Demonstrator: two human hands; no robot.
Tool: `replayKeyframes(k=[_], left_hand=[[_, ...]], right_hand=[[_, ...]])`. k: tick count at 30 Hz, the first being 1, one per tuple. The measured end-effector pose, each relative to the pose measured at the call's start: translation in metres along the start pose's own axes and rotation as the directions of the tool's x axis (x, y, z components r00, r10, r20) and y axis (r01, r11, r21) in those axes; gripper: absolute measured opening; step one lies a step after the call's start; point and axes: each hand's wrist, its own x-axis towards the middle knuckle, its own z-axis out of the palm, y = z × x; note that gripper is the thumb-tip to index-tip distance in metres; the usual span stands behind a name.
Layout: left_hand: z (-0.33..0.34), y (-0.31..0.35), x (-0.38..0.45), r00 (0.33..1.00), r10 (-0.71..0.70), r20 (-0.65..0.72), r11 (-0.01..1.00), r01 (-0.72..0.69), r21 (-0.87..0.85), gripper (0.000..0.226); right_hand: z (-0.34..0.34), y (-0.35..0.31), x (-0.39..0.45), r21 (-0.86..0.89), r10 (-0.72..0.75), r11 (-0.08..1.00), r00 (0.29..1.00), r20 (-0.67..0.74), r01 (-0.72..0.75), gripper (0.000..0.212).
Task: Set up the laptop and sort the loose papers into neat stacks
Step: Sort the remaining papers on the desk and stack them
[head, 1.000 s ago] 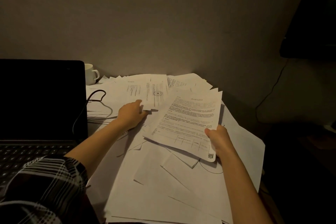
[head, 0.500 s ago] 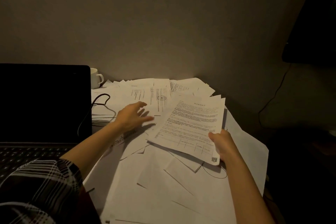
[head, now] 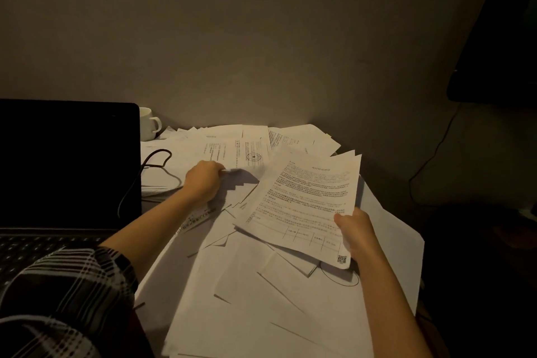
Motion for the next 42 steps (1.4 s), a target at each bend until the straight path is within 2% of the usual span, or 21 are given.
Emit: replayKeyframes(k=[2, 4, 7, 9, 12, 15, 17, 19, 24, 26, 27, 28, 29, 30, 31, 32, 33, 36, 38, 40, 42], left_hand=[[-0.006, 0.004, -0.006, 0.992, -0.088, -0.094, 0.958, 0.059, -0.281, 0.022], [-0.015, 0.014, -0.014, 0.97, -0.175, -0.17, 0.85, 0.061, -0.524, 0.024], [-0.031, 0.03, -0.025, 0.943, -0.198, -0.267, 0.737, -0.036, -0.675, 0.025], [-0.037, 0.037, -0.032, 0.953, -0.174, -0.248, 0.65, -0.078, -0.756, 0.025], [-0.041, 0.044, -0.046, 0.978, -0.049, -0.204, 0.565, -0.141, -0.813, 0.023], [-0.038, 0.041, -0.055, 0.98, 0.155, -0.128, 0.55, -0.193, -0.813, 0.021], [-0.032, 0.032, -0.058, 0.951, 0.31, -0.008, 0.565, -0.191, -0.803, 0.023], [-0.023, 0.02, -0.06, 0.898, 0.431, 0.086, 0.592, -0.21, -0.778, 0.039], [-0.019, 0.001, -0.065, 0.827, 0.504, 0.251, 0.679, -0.2, -0.707, 0.049], [-0.023, -0.006, -0.067, 0.809, 0.473, 0.349, 0.707, -0.112, -0.698, 0.06], [-0.024, -0.008, -0.067, 0.836, 0.412, 0.361, 0.694, -0.031, -0.72, 0.068], [-0.025, -0.007, -0.066, 0.879, 0.317, 0.355, 0.635, 0.081, -0.768, 0.071], [-0.026, -0.005, -0.065, 0.917, 0.177, 0.359, 0.528, 0.219, -0.82, 0.068], [-0.026, -0.001, -0.063, 0.922, 0.039, 0.385, 0.372, 0.344, -0.862, 0.056], [-0.027, 0.005, -0.063, 0.906, -0.078, 0.416, 0.236, 0.422, -0.875, 0.039], [-0.029, 0.011, -0.062, 0.878, -0.171, 0.446, 0.155, 0.471, -0.868, 0.024], [-0.029, 0.014, -0.062, 0.857, -0.227, 0.462, 0.148, 0.499, -0.854, 0.018], [-0.026, 0.02, -0.06, 0.826, -0.295, 0.481, 0.239, 0.551, -0.8, 0.042], [-0.026, 0.027, -0.06, 0.823, -0.29, 0.489, 0.271, 0.561, -0.782, 0.044], [-0.028, 0.035, -0.062, 0.826, -0.241, 0.51, 0.258, 0.561, -0.786, 0.038], [-0.029, 0.041, -0.065, 0.847, -0.113, 0.52, 0.231, 0.531, -0.815, 0.02]], right_hand=[[-0.001, -0.002, -0.002, 0.01, -0.003, 1.0, 1.0, 0.017, 0.003, 0.012], [-0.002, -0.005, -0.005, 0.039, -0.012, 0.999, 0.999, 0.029, 0.011, 0.012], [-0.003, -0.008, -0.01, 0.077, -0.009, 0.997, 0.999, 0.034, 0.006, 0.015], [-0.003, -0.007, -0.009, 0.101, 0.006, 0.995, 0.999, 0.041, -0.011, 0.02], [-0.002, -0.008, -0.009, 0.129, 0.044, 0.99, 0.998, 0.033, -0.048, 0.018], [-0.006, -0.009, -0.006, 0.114, 0.07, 0.991, 0.998, 0.01, -0.07, 0.028], [-0.009, -0.009, -0.009, 0.161, 0.091, 0.982, 0.995, 0.029, -0.095, 0.026], [-0.012, -0.008, -0.015, 0.247, 0.123, 0.96, 0.991, 0.062, -0.134, 0.018], [-0.018, -0.002, -0.02, 0.28, 0.092, 0.951, 0.985, 0.145, -0.13, 0.03], [-0.019, -0.001, -0.02, 0.293, 0.078, 0.948, 0.983, 0.165, -0.124, 0.026], [-0.02, 0.0, -0.019, 0.303, 0.069, 0.945, 0.982, 0.174, -0.12, 0.023], [-0.021, 0.001, -0.018, 0.307, 0.063, 0.945, 0.982, 0.176, -0.115, 0.022], [-0.021, 0.001, -0.018, 0.307, 0.049, 0.946, 0.981, 0.187, -0.105, 0.022], [-0.021, 0.001, -0.019, 0.299, 0.028, 0.95, 0.981, 0.192, -0.085, 0.023], [-0.022, 0.001, -0.02, 0.292, 0.011, 0.954, 0.982, 0.191, -0.067, 0.023], [-0.022, 0.001, -0.02, 0.287, 0.006, 0.956, 0.983, 0.184, -0.059, 0.024], [-0.023, 0.002, -0.02, 0.289, -0.001, 0.956, 0.983, 0.183, -0.053, 0.025], [-0.024, 0.001, -0.02, 0.308, -0.037, 0.951, 0.984, 0.175, -0.019, 0.021], [-0.024, -0.002, -0.016, 0.318, -0.057, 0.948, 0.986, 0.154, 0.006, 0.017], [-0.024, -0.01, -0.014, 0.264, -0.096, 0.963, 0.986, 0.137, 0.057, 0.014], [-0.023, -0.015, -0.016, 0.2, -0.118, 0.976, 0.983, 0.139, 0.089, 0.014]])
